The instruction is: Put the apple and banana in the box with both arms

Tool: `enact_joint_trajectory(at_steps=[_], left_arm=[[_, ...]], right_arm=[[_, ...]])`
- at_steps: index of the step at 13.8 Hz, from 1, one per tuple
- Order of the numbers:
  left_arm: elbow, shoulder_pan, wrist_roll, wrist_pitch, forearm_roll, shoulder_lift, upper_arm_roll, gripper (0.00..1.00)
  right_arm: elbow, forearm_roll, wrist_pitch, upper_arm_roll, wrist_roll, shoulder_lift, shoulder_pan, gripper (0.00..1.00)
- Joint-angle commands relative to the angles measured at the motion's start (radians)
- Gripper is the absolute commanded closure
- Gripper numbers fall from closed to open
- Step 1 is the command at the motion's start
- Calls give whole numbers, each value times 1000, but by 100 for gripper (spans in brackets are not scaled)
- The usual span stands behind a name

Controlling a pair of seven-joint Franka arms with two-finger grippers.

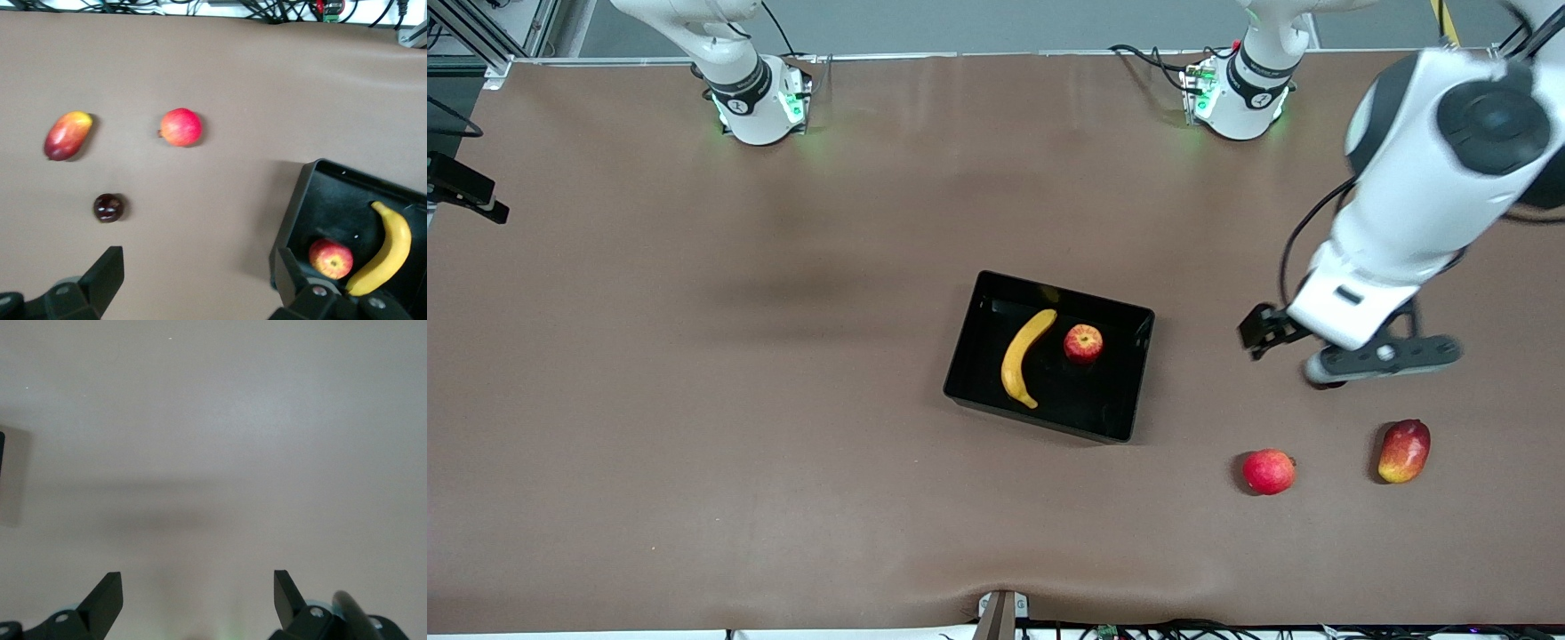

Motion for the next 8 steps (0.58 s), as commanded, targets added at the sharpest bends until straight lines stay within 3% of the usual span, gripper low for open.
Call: enact_joint_trajectory(at_steps=[1, 5, 8], left_arm=[[-39, 53, 85, -54, -64, -77, -3, 0], [-95, 55, 199, -91, -106, -185, 47, 0], [-209, -57, 316, -91, -204, -281, 234, 0]], right_arm=[[5, 0, -7, 18, 2, 2, -28, 0], [5, 0, -10, 18, 1, 2, -25, 0], [5, 0, -10, 18, 1, 2, -27, 0]])
